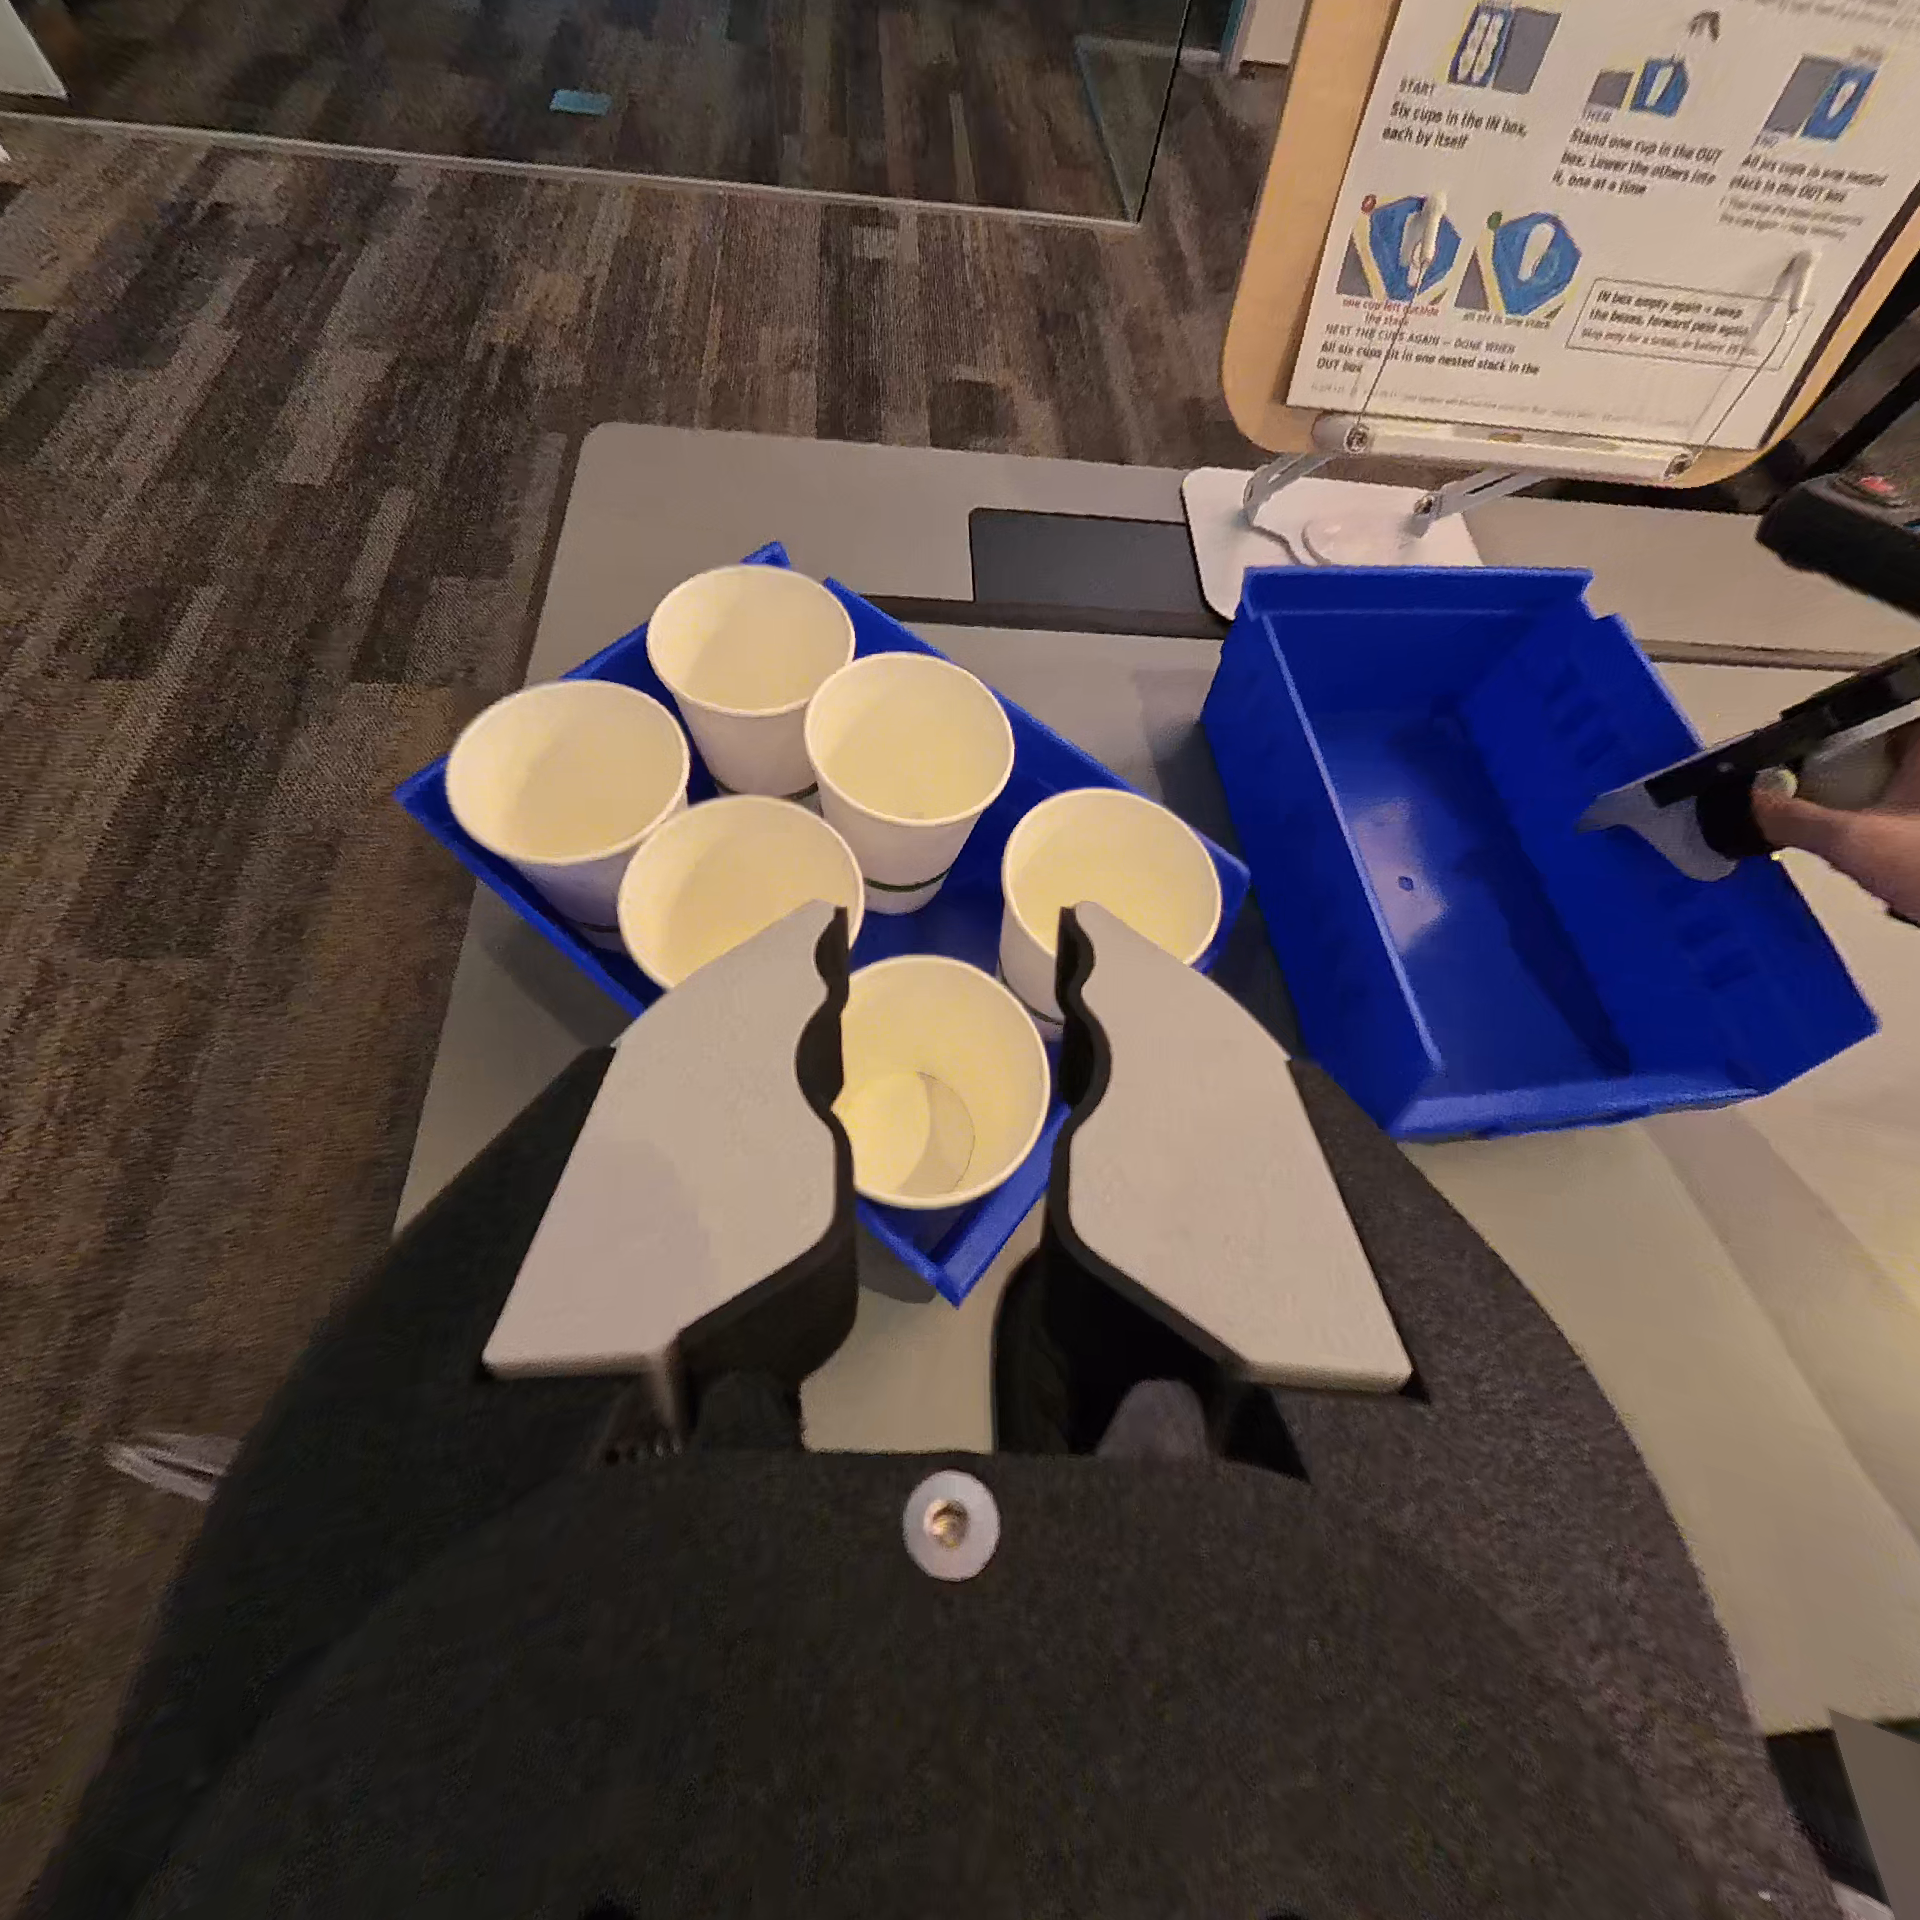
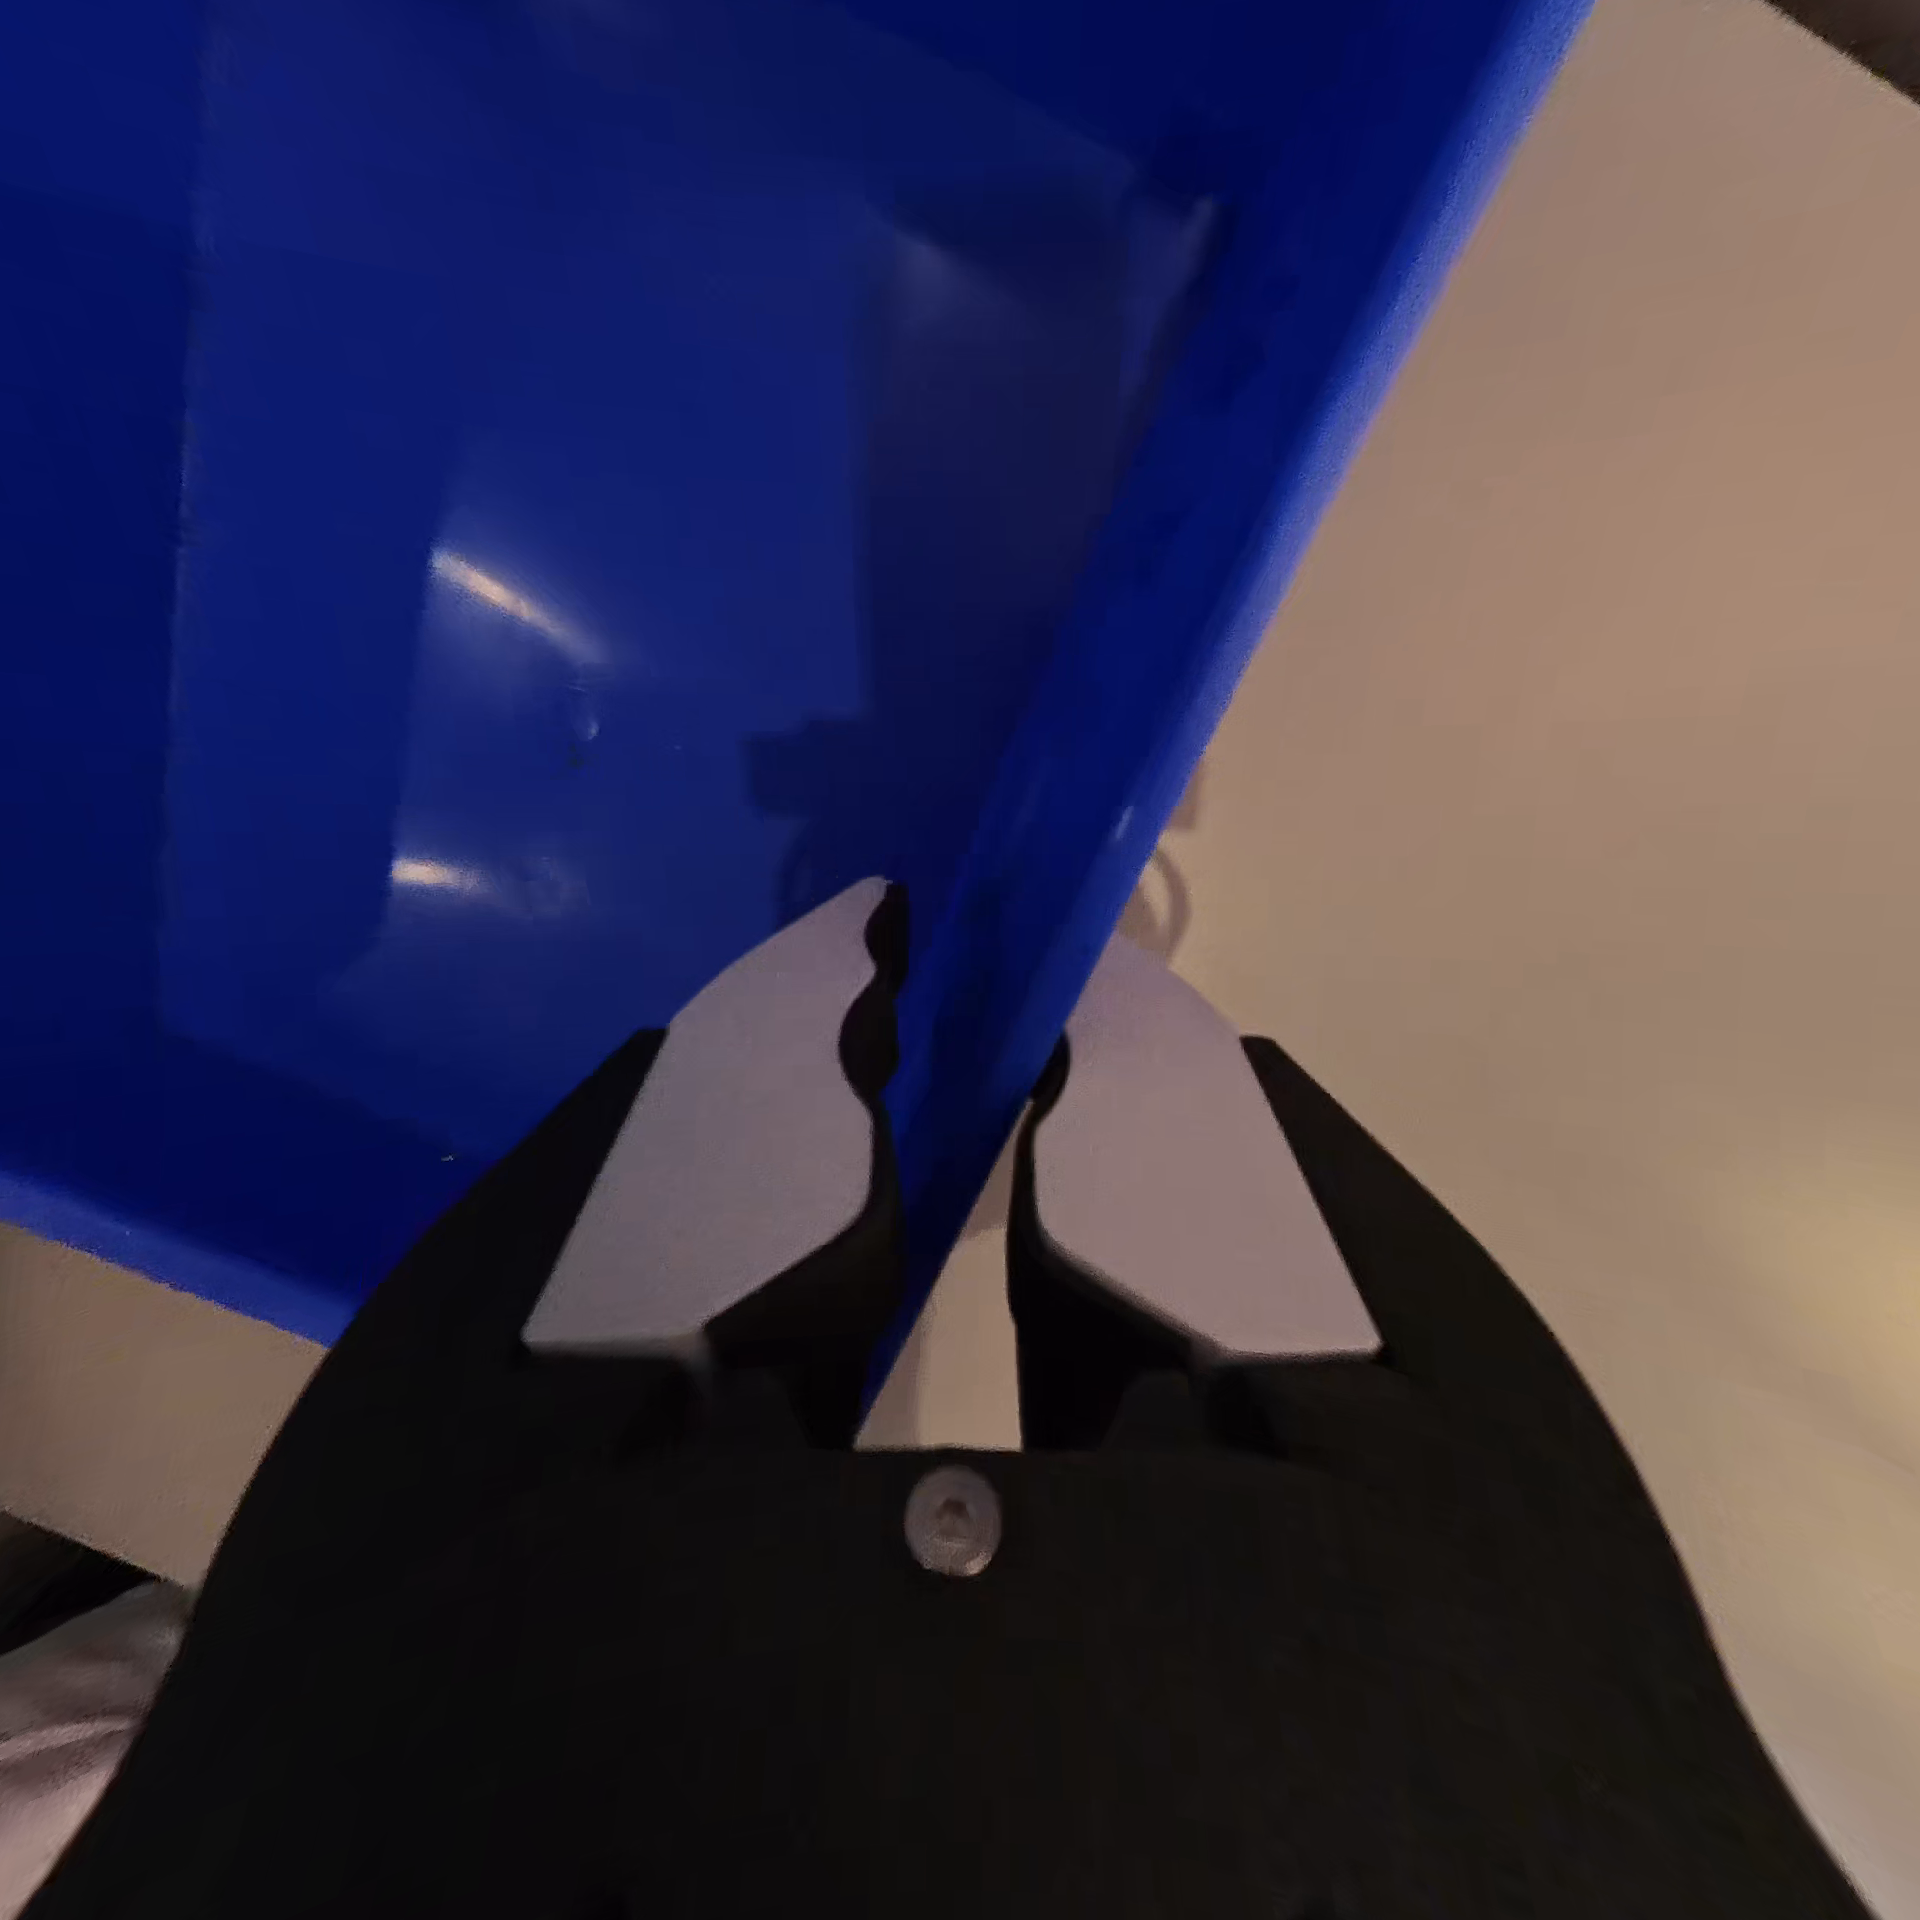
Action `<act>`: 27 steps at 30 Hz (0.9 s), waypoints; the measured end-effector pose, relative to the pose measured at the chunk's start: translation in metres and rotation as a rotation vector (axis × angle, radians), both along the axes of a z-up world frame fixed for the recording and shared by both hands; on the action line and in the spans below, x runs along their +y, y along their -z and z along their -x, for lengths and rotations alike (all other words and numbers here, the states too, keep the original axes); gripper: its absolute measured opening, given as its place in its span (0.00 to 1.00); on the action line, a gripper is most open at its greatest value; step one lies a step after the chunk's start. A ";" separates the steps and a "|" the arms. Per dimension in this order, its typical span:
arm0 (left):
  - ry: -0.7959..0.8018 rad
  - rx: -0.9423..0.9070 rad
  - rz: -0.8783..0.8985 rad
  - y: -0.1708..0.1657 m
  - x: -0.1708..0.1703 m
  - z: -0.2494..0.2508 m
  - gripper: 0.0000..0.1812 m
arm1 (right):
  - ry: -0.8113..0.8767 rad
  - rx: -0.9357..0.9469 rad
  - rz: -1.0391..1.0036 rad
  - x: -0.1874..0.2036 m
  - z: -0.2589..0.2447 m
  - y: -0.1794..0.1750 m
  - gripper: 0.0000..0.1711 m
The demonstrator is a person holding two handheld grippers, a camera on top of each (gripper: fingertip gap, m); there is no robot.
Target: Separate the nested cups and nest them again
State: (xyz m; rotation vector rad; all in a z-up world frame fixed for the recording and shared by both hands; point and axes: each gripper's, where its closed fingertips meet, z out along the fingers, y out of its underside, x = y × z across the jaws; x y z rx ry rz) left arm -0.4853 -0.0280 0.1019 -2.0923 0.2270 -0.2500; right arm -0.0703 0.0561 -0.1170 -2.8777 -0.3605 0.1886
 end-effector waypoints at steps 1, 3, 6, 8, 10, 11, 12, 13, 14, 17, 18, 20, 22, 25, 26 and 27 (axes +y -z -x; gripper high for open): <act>0.002 0.011 -0.009 -0.003 0.004 -0.005 0.21 | -0.004 -0.043 0.011 0.001 -0.009 0.000 0.07; 0.026 0.028 -0.001 -0.003 0.010 -0.018 0.20 | -0.028 -0.093 0.037 -0.001 -0.030 0.000 0.05; 0.061 0.113 0.024 0.003 0.014 -0.035 0.20 | 0.004 -0.028 0.087 -0.012 -0.068 0.002 0.04; 0.082 0.160 0.022 0.003 0.016 -0.047 0.20 | 0.039 -0.038 0.089 -0.021 -0.107 0.002 0.04; 0.092 0.200 0.015 0.002 0.017 -0.059 0.20 | 0.082 -0.043 0.097 -0.033 -0.150 0.003 0.04; 0.091 0.224 0.011 0.001 0.019 -0.064 0.20 | 0.110 -0.034 0.098 -0.040 -0.170 0.003 0.04; 0.091 0.251 0.002 0.000 0.020 -0.070 0.20 | 0.144 -0.028 0.096 -0.047 -0.191 0.003 0.04; 0.096 0.280 -0.009 -0.001 0.022 -0.076 0.20 | 0.176 -0.029 0.094 -0.054 -0.212 0.004 0.04; 0.101 0.313 -0.018 0.000 0.022 -0.081 0.20 | 0.203 -0.036 0.093 -0.061 -0.233 0.004 0.03; 0.080 0.400 -0.038 0.001 0.025 -0.088 0.20 | 0.290 -0.034 0.091 -0.082 -0.287 0.005 0.03; 0.077 0.402 -0.037 0.002 0.026 -0.089 0.20 | 0.314 -0.034 0.090 -0.088 -0.303 0.005 0.04; 0.079 0.373 -0.016 0.004 0.026 -0.093 0.20 | 0.358 -0.036 0.087 -0.099 -0.332 0.005 0.04; 0.066 0.361 -0.001 0.005 0.028 -0.092 0.20 | 0.401 -0.028 0.083 -0.109 -0.354 0.006 0.04; 0.043 0.365 0.010 0.007 0.031 -0.089 0.20 | 0.422 -0.020 0.069 -0.119 -0.373 0.007 0.04; 0.039 0.364 0.013 0.007 0.032 -0.089 0.20 | 0.417 -0.016 0.057 -0.120 -0.375 0.007 0.04; 0.037 0.368 0.015 0.008 0.033 -0.090 0.20 | 0.412 -0.010 0.045 -0.120 -0.375 0.007 0.04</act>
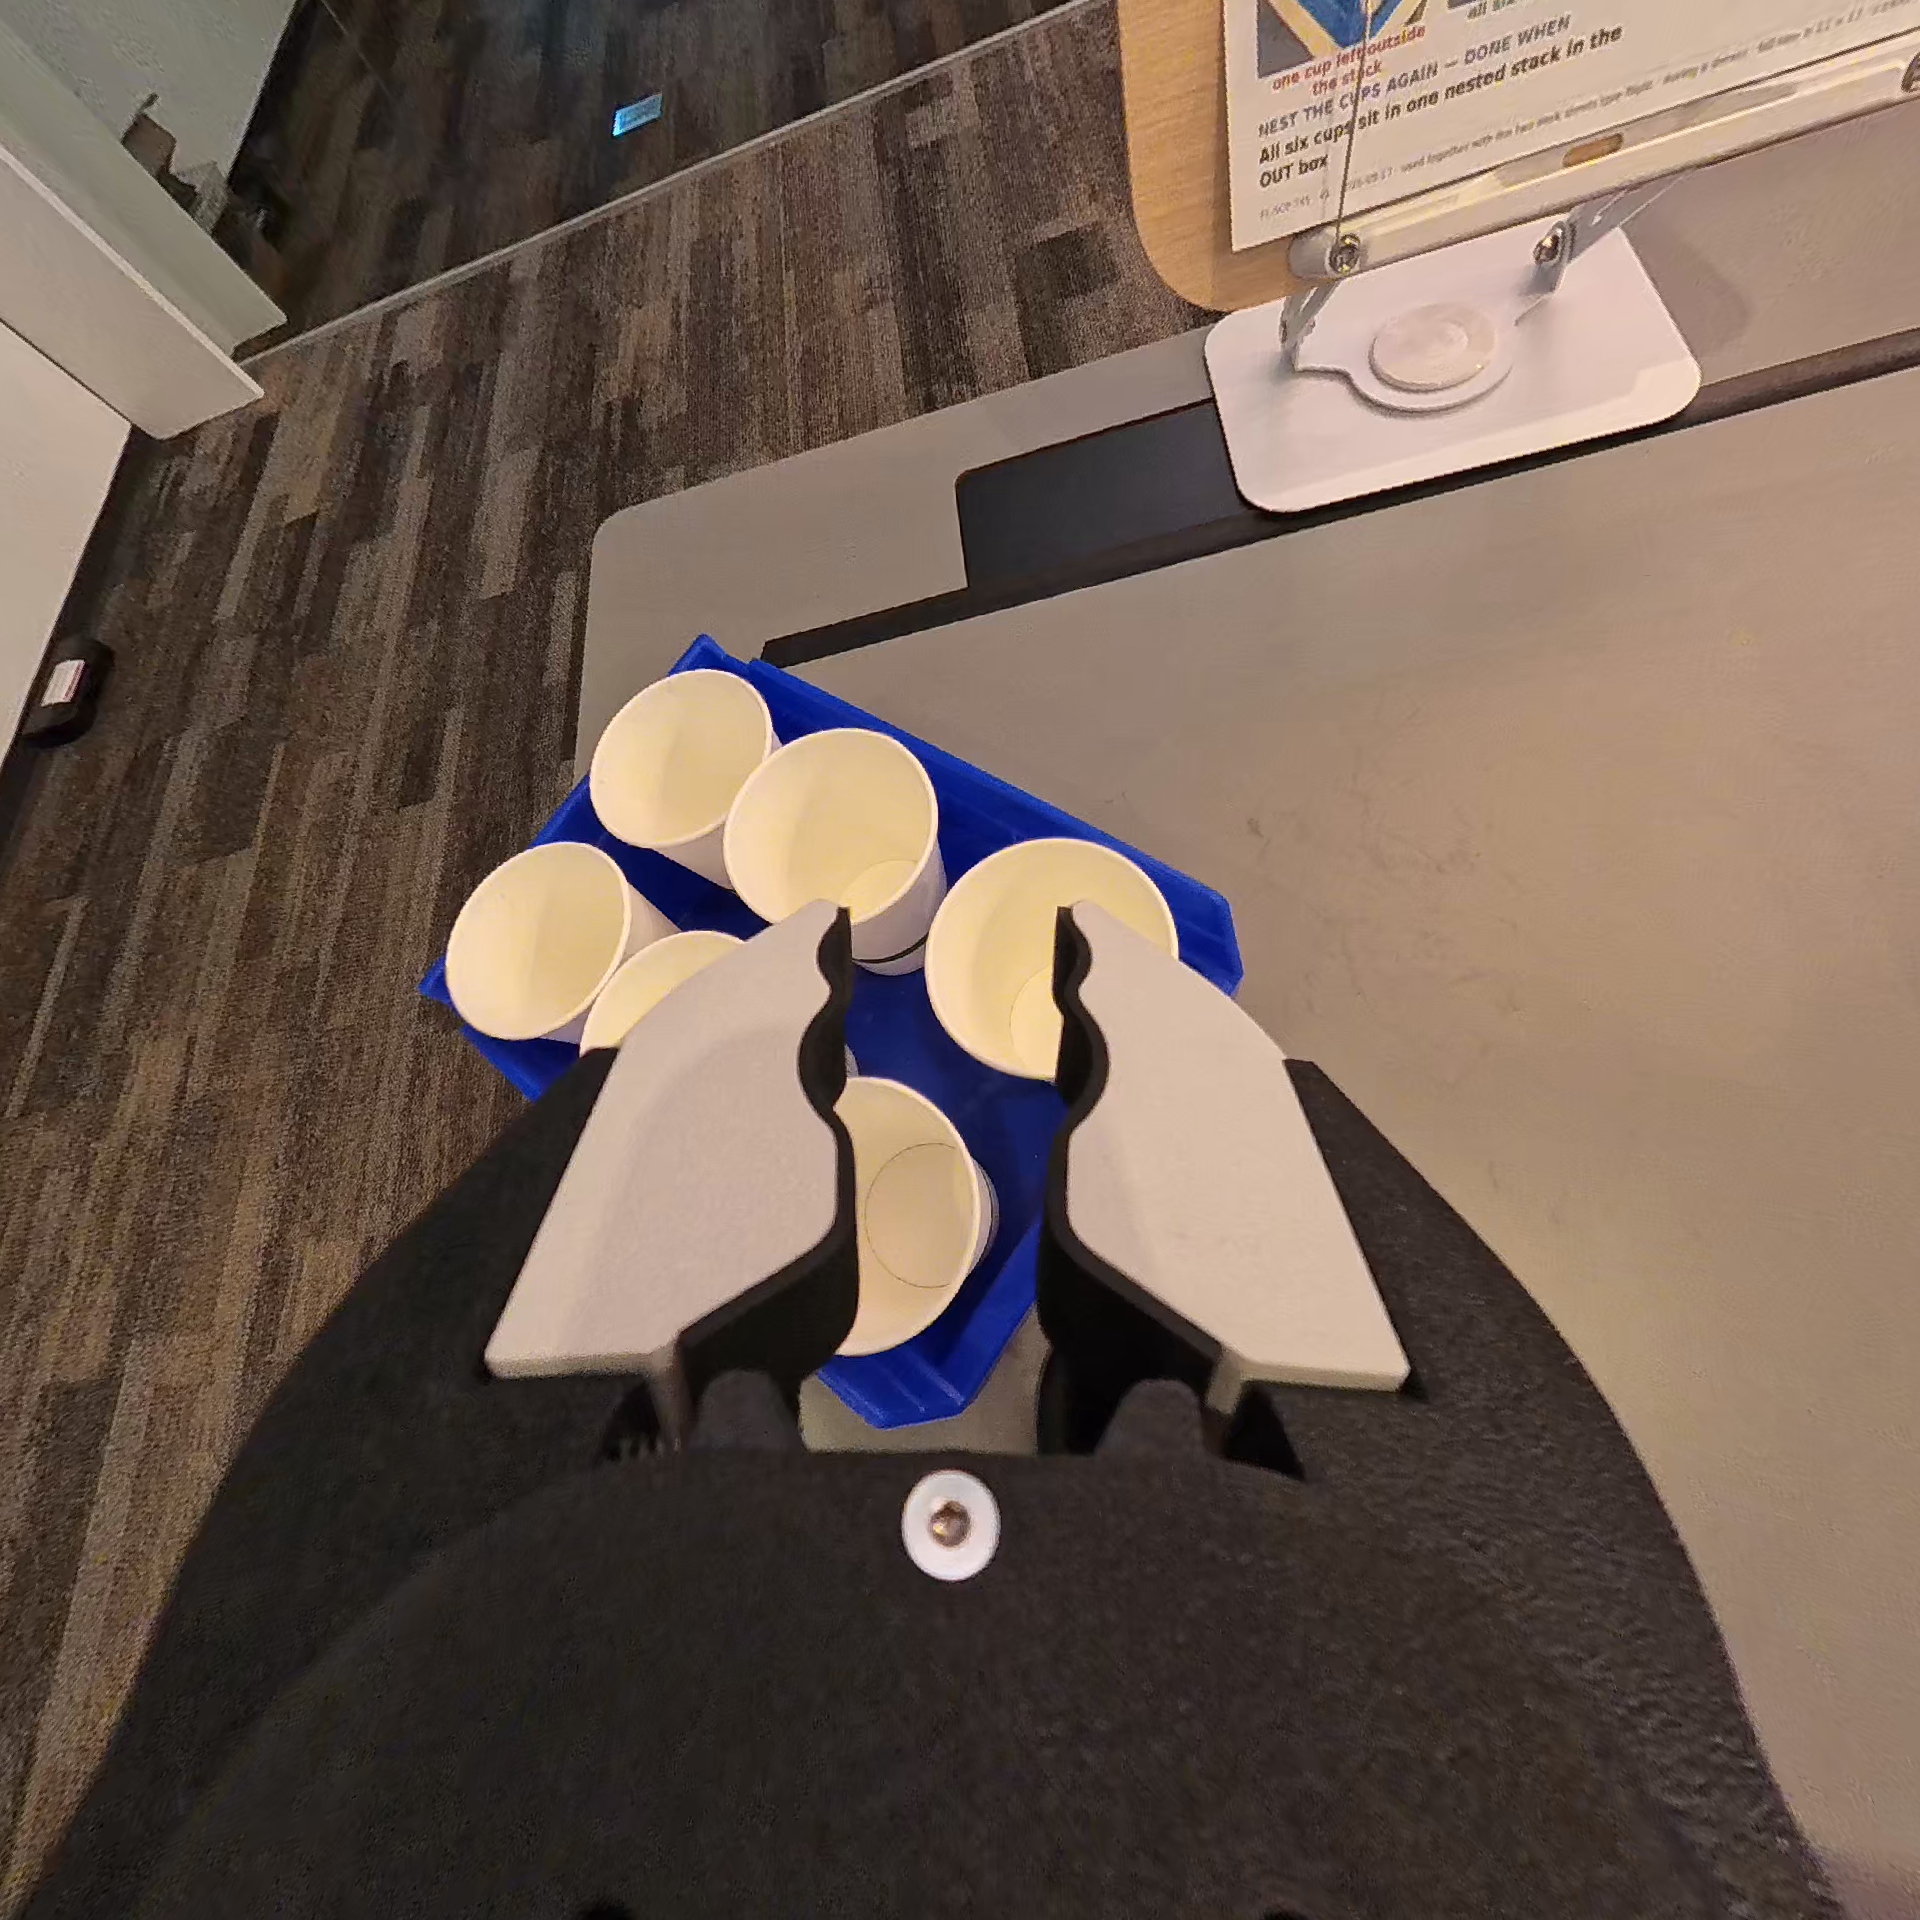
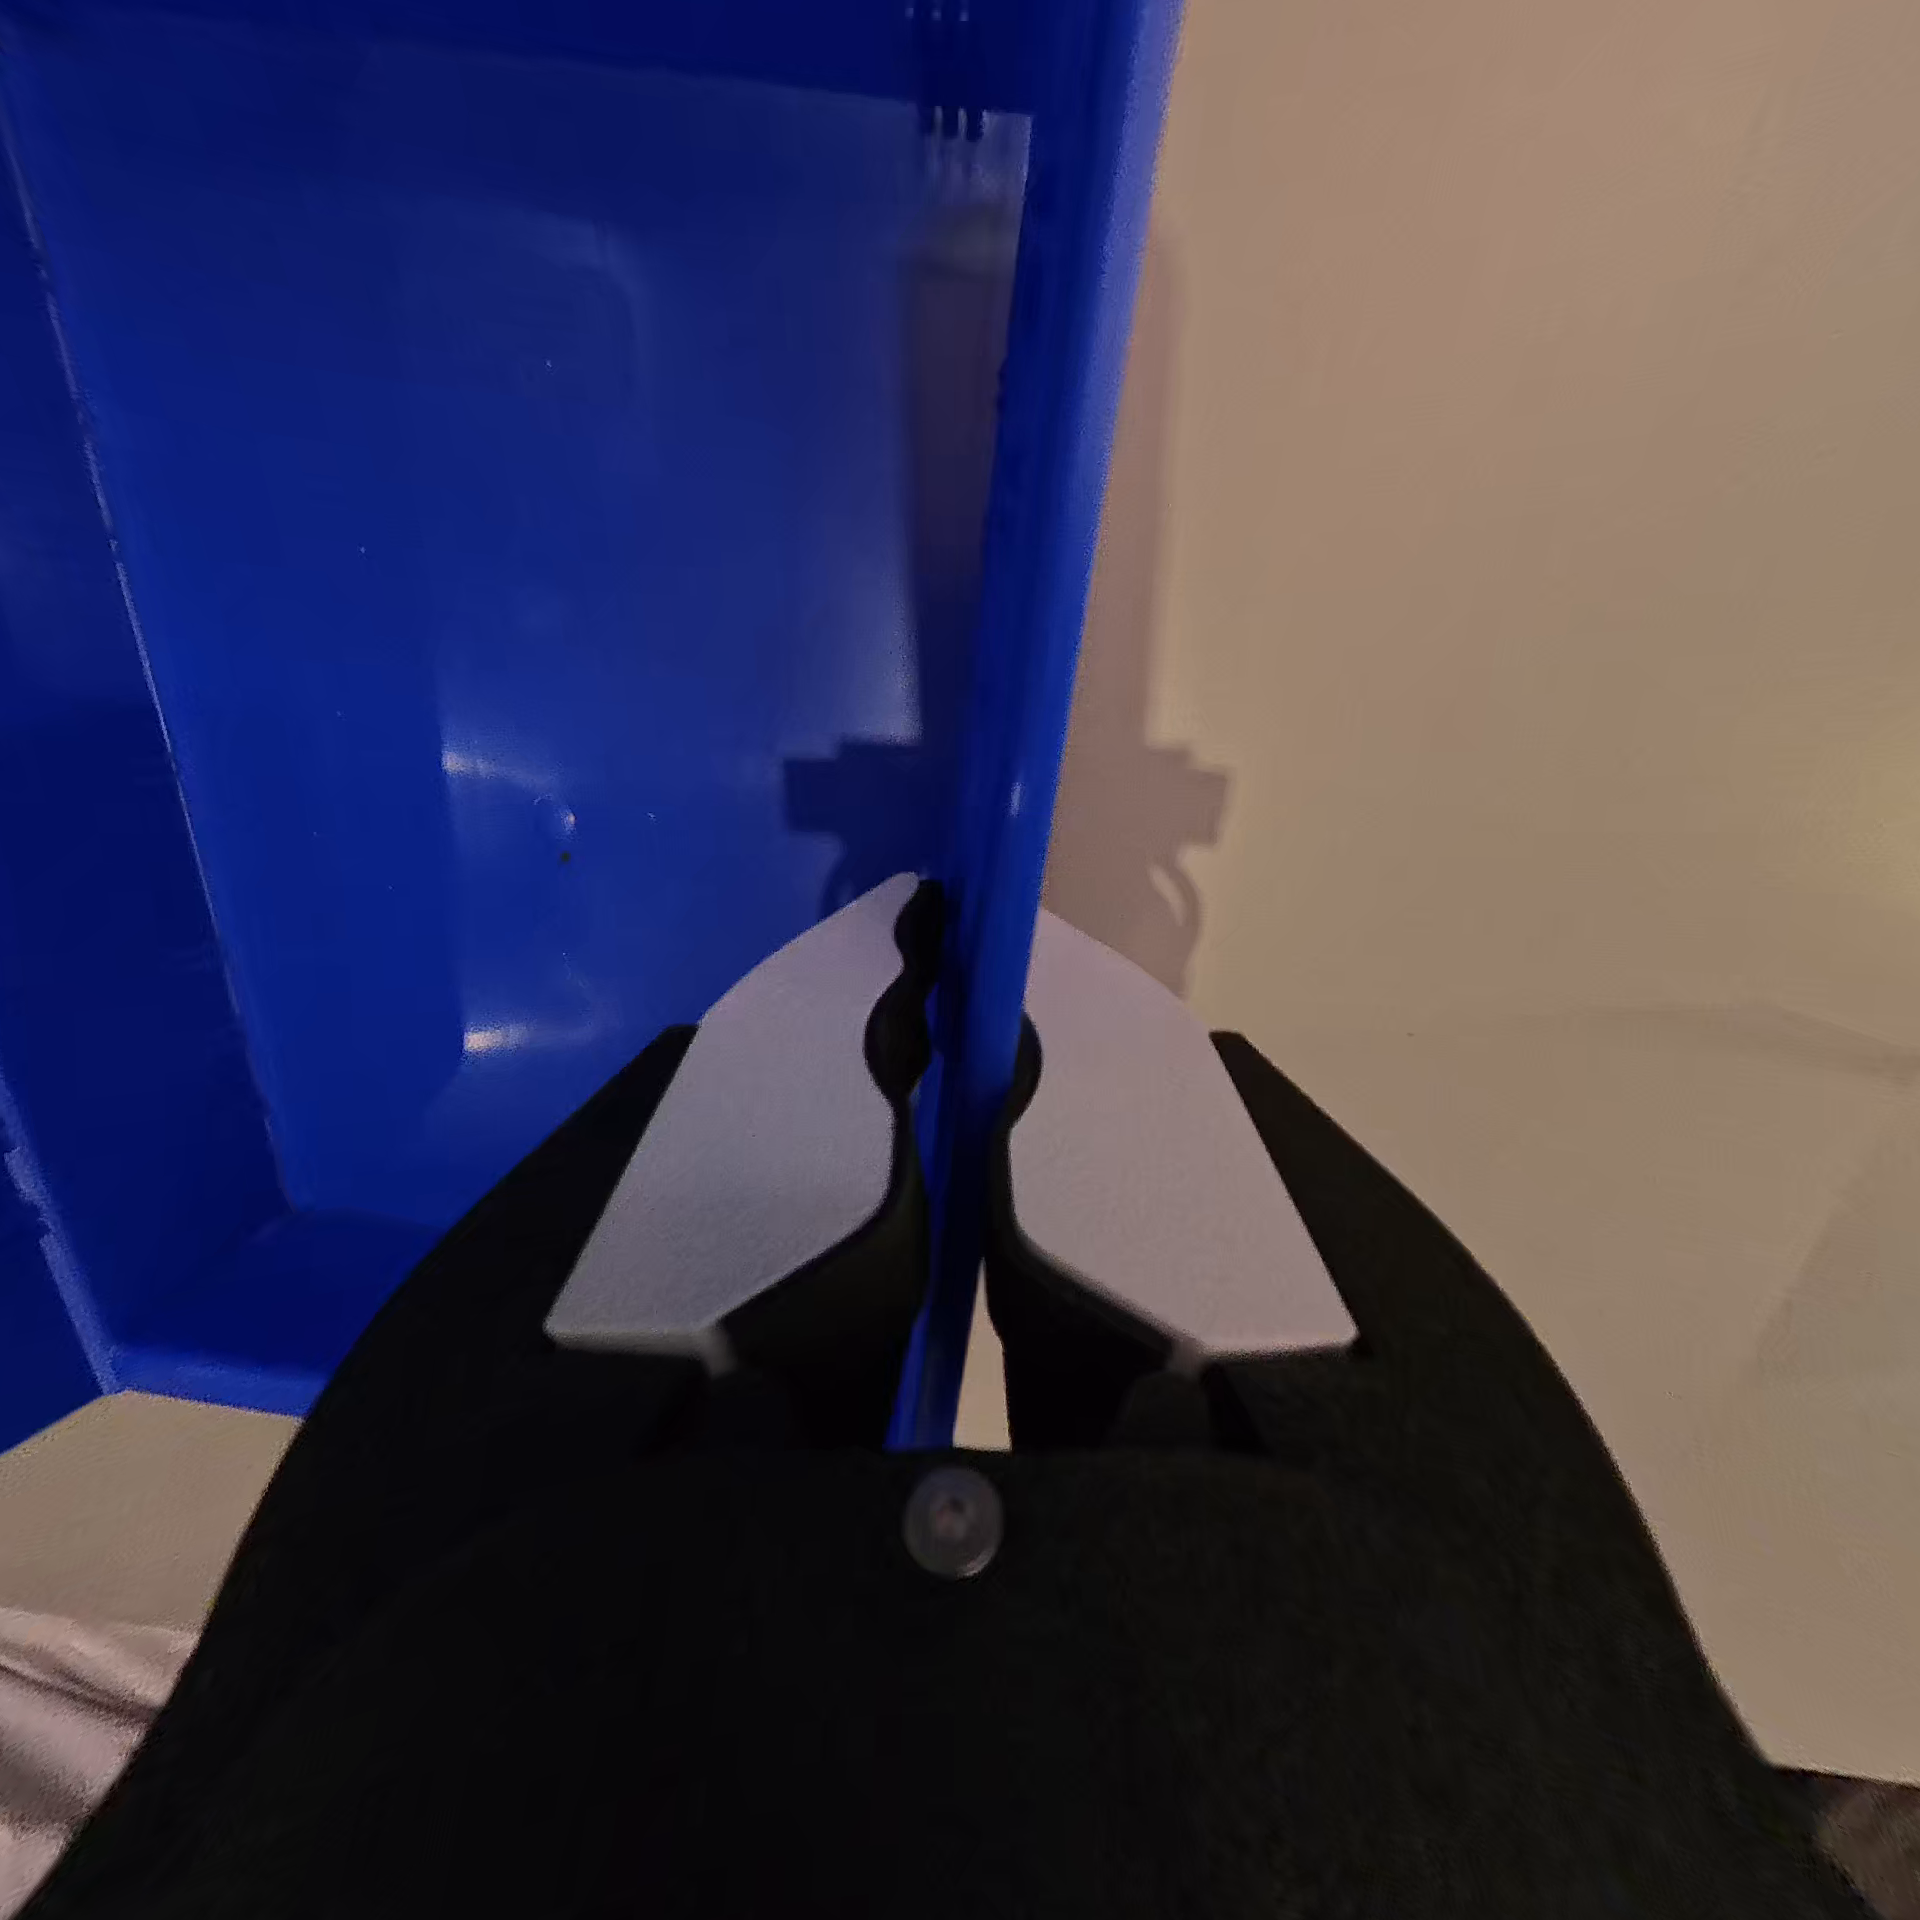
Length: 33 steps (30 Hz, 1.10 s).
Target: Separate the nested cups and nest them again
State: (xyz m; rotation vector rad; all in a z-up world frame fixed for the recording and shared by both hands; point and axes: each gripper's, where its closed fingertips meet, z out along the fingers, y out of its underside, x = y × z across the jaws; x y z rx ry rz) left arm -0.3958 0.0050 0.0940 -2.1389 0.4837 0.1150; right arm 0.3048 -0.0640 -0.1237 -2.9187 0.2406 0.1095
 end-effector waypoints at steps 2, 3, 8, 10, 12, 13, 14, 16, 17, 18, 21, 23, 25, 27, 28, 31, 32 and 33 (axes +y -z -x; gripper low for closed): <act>-0.001 0.015 0.000 0.000 0.001 -0.002 0.21 | -0.024 -0.019 -0.013 0.001 0.000 0.000 0.04; 0.000 0.024 -0.001 0.001 0.001 -0.004 0.22 | -0.049 -0.042 -0.018 0.001 -0.001 -0.001 0.04; 0.011 0.018 -0.043 -0.008 -0.001 -0.010 0.27 | -0.013 -0.244 -0.359 0.027 -0.008 -0.069 0.14; 0.020 -0.004 -0.107 -0.021 -0.001 -0.013 0.30 | -0.008 -0.337 -0.675 0.040 0.003 -0.138 0.18; 0.026 -0.040 -0.189 -0.037 -0.001 -0.017 0.31 | -0.010 -0.391 -0.974 0.038 0.026 -0.204 0.24; 0.035 -0.060 -0.234 -0.045 -0.002 -0.020 0.32 | -0.027 -0.377 -1.119 0.035 0.043 -0.230 0.28; 0.047 -0.082 -0.281 -0.054 -0.003 -0.023 0.34 | -0.065 -0.337 -1.258 0.033 0.062 -0.252 0.29; 0.062 -0.124 -0.376 -0.071 -0.007 -0.026 0.35 | -0.119 -0.175 -1.401 0.031 0.096 -0.272 0.28; 0.055 -0.144 -0.421 -0.079 -0.009 -0.025 0.36 | -0.155 -0.077 -1.407 0.032 0.111 -0.269 0.28; 0.037 -0.167 -0.463 -0.086 -0.012 -0.022 0.36 | -0.189 -0.003 -1.411 0.033 0.123 -0.265 0.27; -0.034 -0.217 -0.553 -0.095 -0.017 -0.006 0.35 | -0.230 0.054 -1.376 0.045 0.129 -0.250 0.25; -0.081 -0.180 -0.506 -0.075 -0.018 0.009 0.37 | -0.235 0.068 -1.332 0.049 0.126 -0.238 0.24; -0.164 -0.098 -0.363 -0.036 -0.021 0.034 0.41 | -0.254 0.085 -1.313 0.050 0.126 -0.234 0.23; -0.264 -0.039 -0.256 0.002 -0.031 0.067 0.44 | -0.271 0.085 -1.304 0.048 0.126 -0.234 0.23; -0.316 -0.032 -0.225 0.018 -0.037 0.084 0.44 | -0.282 0.077 -1.311 0.046 0.126 -0.237 0.23; -0.435 -0.096 -0.148 0.066 -0.051 0.121 0.42 | -0.318 0.045 -1.330 0.043 0.129 -0.244 0.21; -0.454 -0.137 -0.111 0.082 -0.054 0.127 0.42 | -0.326 0.041 -1.332 0.042 0.131 -0.246 0.21; -0.466 -0.186 -0.077 0.097 -0.057 0.130 0.41 | -0.335 0.041 -1.334 0.041 0.133 -0.247 0.21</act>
